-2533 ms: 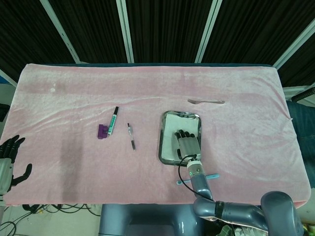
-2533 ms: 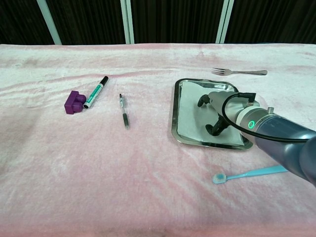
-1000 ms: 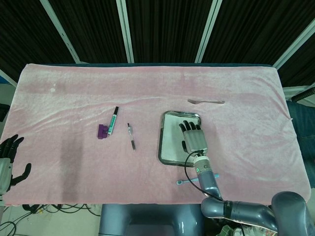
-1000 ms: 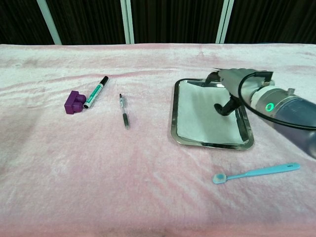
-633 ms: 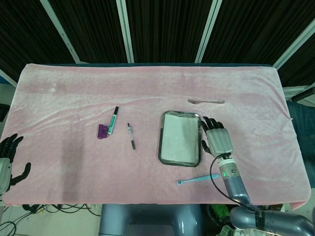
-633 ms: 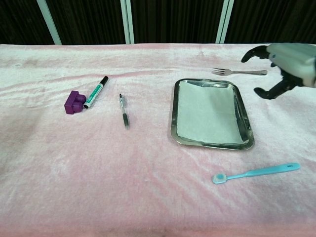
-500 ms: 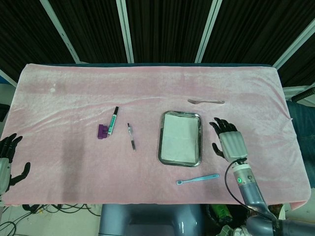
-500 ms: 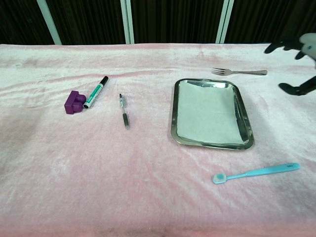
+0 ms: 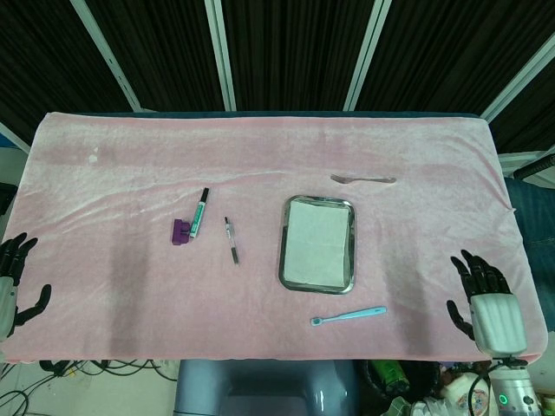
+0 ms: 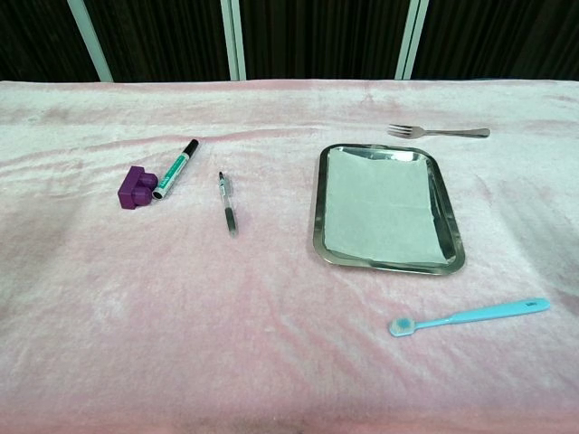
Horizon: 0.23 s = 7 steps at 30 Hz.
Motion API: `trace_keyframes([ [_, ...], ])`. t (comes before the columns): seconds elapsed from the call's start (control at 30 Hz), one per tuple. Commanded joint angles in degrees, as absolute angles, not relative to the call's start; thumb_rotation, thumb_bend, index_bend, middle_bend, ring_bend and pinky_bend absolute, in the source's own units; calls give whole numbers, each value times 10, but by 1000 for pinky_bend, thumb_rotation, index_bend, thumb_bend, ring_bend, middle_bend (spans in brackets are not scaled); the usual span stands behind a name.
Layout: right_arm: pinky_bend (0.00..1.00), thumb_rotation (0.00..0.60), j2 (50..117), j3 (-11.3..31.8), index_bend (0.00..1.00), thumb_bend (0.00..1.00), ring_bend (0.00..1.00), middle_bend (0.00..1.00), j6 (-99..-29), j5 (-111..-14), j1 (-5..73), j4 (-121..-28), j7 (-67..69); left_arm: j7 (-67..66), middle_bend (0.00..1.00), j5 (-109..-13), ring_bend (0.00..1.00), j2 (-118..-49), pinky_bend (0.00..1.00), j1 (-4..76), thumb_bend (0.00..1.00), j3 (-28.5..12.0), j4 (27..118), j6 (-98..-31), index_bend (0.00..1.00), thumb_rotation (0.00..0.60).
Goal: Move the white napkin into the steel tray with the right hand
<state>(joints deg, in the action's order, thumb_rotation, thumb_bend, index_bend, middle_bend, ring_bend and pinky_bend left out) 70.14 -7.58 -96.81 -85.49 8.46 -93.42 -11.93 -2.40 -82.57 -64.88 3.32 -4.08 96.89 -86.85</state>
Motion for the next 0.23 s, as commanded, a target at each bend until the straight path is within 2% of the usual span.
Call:
trace_keyframes([
  [0.03,185,600,700,-81,144,264,107,70,-981,-867,62,-925,-104,-24,26,-827,0,-649,50,33,407,-41,969,-870,106,600],
  [0.23,185,600,700,-72,129,265,107,63,-976,-872,46,-914,-94,-22,28,-842,0,-654,36,35,407,-42,956,-879,106,600],
])
